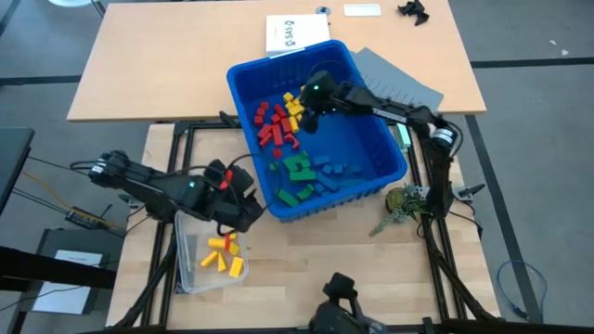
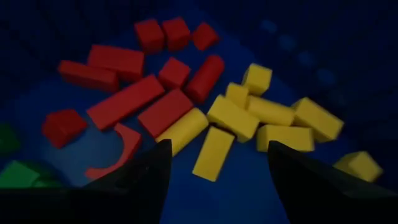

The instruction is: Sort Items/Unsort Items

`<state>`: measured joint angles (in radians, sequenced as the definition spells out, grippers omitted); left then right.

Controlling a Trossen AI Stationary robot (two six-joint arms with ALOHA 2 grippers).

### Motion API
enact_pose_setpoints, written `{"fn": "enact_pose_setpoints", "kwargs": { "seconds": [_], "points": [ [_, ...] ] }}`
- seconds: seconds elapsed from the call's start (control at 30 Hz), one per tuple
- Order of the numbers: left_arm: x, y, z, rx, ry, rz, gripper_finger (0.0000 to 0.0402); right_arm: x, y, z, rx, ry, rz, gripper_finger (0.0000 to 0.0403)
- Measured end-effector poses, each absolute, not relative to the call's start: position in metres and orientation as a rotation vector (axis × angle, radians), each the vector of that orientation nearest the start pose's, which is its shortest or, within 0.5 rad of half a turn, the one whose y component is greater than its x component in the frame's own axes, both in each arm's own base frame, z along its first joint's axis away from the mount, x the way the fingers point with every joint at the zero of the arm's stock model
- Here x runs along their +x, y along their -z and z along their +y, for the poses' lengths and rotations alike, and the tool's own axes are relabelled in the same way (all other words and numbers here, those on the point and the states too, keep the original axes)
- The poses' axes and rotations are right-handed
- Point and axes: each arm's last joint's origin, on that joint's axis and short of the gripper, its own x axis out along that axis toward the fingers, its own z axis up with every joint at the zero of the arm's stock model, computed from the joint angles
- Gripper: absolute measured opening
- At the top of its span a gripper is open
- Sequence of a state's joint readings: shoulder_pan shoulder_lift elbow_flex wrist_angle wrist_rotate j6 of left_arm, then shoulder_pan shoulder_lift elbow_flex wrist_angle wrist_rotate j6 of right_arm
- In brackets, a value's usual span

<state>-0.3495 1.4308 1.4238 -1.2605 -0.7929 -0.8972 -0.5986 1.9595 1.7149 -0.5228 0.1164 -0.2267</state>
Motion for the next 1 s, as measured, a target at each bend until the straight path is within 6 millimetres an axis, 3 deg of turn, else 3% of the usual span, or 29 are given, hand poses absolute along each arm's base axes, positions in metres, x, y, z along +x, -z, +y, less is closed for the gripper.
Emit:
{"fn": "enact_pose_setpoints", "kwargs": {
  "seconds": [0.2,0.37,0.63,1.0],
  "points": [
    [0.243,-0.313,-0.069,-0.163,-0.753,0.763,0.0248,0.376,-0.233,-0.270,0.019,0.589,0.885,0.0257],
    [0.236,-0.300,-0.067,-0.244,-0.715,0.682,0.0248,0.382,-0.207,-0.281,0.043,0.597,0.898,0.0257],
    [0.238,-0.287,-0.067,-0.278,-0.708,0.616,0.0248,0.380,-0.181,-0.302,0.128,0.638,0.868,0.0251],
    [0.240,-0.289,-0.067,-0.259,-0.719,0.576,0.0248,0.377,-0.161,-0.315,0.177,0.612,0.857,0.0238]
  ]
}}
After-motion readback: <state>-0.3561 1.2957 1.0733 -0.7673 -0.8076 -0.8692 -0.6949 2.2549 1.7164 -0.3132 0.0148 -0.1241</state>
